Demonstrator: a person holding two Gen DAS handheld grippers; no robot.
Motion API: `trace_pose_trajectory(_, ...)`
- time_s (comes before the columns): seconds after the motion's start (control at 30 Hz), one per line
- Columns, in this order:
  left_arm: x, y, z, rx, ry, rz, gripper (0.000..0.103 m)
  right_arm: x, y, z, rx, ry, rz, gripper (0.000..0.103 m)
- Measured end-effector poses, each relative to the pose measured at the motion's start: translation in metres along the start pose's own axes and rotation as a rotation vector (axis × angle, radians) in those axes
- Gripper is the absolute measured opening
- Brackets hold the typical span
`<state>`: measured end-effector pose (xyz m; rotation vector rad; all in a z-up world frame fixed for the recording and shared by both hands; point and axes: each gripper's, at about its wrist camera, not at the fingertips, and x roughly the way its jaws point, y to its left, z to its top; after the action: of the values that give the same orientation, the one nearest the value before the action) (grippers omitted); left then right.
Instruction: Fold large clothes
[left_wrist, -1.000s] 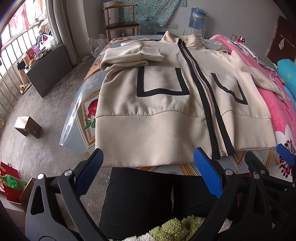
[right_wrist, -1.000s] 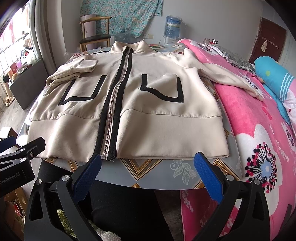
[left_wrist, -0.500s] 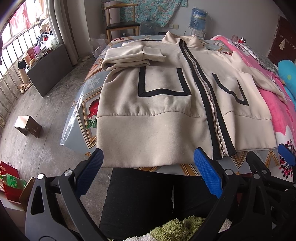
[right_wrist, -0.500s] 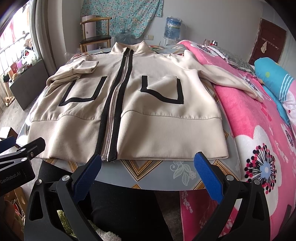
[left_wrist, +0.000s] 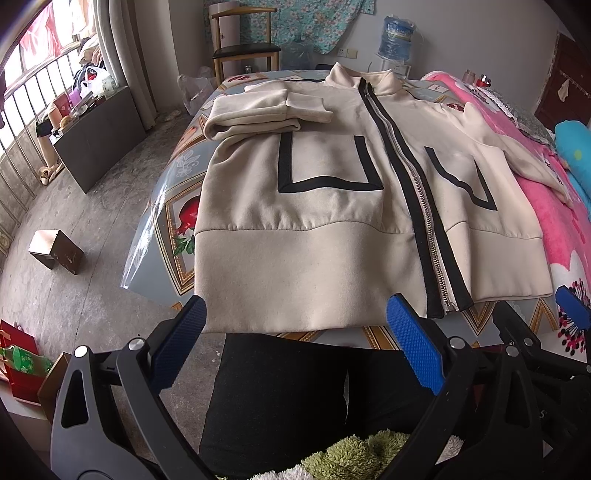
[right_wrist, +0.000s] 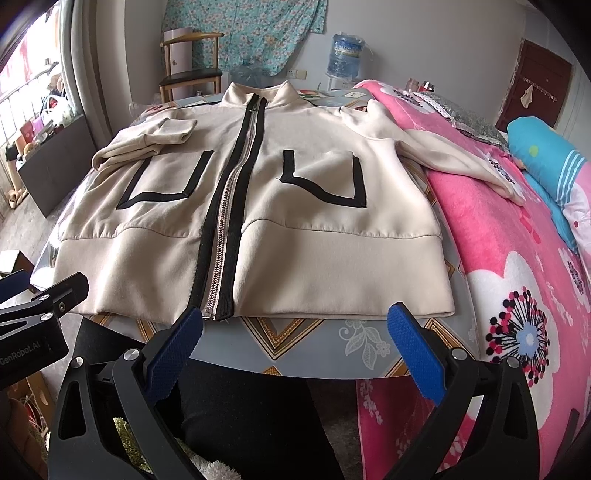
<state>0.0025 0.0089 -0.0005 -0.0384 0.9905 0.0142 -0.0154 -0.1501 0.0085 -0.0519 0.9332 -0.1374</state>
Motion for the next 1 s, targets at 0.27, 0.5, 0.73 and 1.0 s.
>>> trace_pose_trajectory(0.27,-0.003,0.012,0.004,-0.006,-0.002,0.000,0.095,0.001,0.002,-0.001,-0.011,0.004,-0.017,0.098)
trace_pose_trajectory(0.5,-0.003,0.012,0.004,-0.007,-0.002,-0.001,0.095,-0.001,0.001,-0.001,-0.019,-0.007,-0.030,0.098)
trace_pose_trajectory(0.73,-0.002,0.013,0.007,-0.004,-0.003,0.002,0.095,-0.002,0.001,-0.001,-0.012,-0.009,-0.039,0.098)
trace_pose_trajectory(1.0,-0.002,0.013,0.006,-0.004,-0.004,0.002,0.095,-0.004,0.001,0.001,-0.018,-0.022,-0.054,0.098)
